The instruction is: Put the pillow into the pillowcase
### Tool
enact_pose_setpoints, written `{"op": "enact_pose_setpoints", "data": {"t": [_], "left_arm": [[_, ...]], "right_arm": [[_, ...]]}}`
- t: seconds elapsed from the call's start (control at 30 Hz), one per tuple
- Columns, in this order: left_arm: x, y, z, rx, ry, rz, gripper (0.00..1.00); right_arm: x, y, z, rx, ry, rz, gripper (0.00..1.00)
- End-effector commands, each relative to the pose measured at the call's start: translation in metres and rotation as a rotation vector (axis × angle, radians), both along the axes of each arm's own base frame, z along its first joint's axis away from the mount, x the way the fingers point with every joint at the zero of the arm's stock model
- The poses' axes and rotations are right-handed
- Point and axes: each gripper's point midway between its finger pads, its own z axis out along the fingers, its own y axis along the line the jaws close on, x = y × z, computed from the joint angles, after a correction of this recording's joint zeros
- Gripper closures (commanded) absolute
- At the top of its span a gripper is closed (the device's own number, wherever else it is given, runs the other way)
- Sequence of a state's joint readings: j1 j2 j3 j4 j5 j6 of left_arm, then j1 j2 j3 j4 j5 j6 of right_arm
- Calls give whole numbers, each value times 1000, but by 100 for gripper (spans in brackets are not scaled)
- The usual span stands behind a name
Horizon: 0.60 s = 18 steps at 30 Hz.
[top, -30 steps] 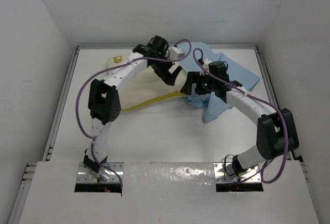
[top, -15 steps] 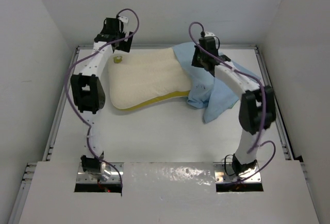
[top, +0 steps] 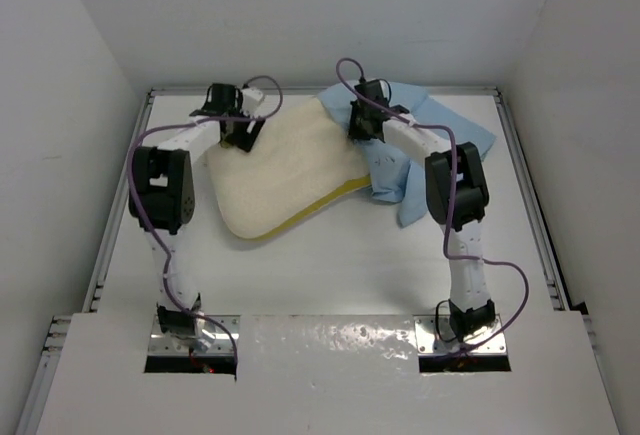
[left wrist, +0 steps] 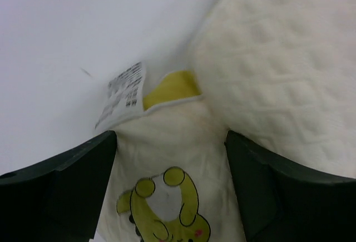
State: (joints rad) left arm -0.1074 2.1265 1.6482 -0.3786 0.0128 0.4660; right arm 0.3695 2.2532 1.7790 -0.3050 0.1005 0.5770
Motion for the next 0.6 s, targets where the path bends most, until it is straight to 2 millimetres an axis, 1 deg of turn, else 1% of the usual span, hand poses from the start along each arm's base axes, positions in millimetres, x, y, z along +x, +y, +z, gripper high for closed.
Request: {"op": "enact_pose_setpoints", "data": {"t": [0.0,0.03,0.07,0.1,0.13,0.17,0.2,0.23,0.27,0.3,0.33,0.37,0.4,0.43,0.47,0.5,0.53,0.57], "left_arm": [[-128,-91,-34,-154,289,-389,22],[-149,-103,-35,-175,316,-456,22],[-182,-108,-45,-185,399,-490,22],[-199,-124,-36,-199,410,-553,23],[-214,-134,-34,-241,439,-590,23],[-223,-140,-31,-265,461,-608,23],[-236,-146,-24,-286,494,-629,23],[-243,-155,-15,-332,508,-658,23],[-242,-162,-3,-354,499,-684,22],[-254,-167,9,-376,527,-712,21],[-260,-177,22,-414,526,-760,20],[-263,-184,42,-426,527,-796,19],[-265,-188,59,-440,509,-828,15],[-263,-194,78,-467,476,-877,14],[-250,-194,109,-474,413,-886,13],[-241,-193,127,-489,363,-881,11],[-230,-190,144,-527,330,-831,10],[-207,-186,167,-552,227,-803,9]], "right_arm": [[-31,80,-18,74,36,249,100],[-35,88,-16,101,39,287,100],[-37,93,-9,118,31,307,100],[-43,93,-12,129,43,318,100],[-45,96,-8,150,32,334,100],[-48,96,-4,157,23,342,100],[-55,92,0,152,20,348,100],[-57,90,4,137,-2,369,100],[-60,86,5,119,-7,373,100],[-61,77,16,79,-40,389,100],[-62,70,21,48,-48,384,100],[-55,53,28,17,-70,346,97],[-55,41,32,8,-76,329,92],[-49,34,57,27,-128,308,81],[-43,18,68,36,-148,271,74],[-40,9,77,24,-163,255,65],[-39,2,93,7,-192,250,49],[-38,-3,101,-22,-207,248,39]]}}
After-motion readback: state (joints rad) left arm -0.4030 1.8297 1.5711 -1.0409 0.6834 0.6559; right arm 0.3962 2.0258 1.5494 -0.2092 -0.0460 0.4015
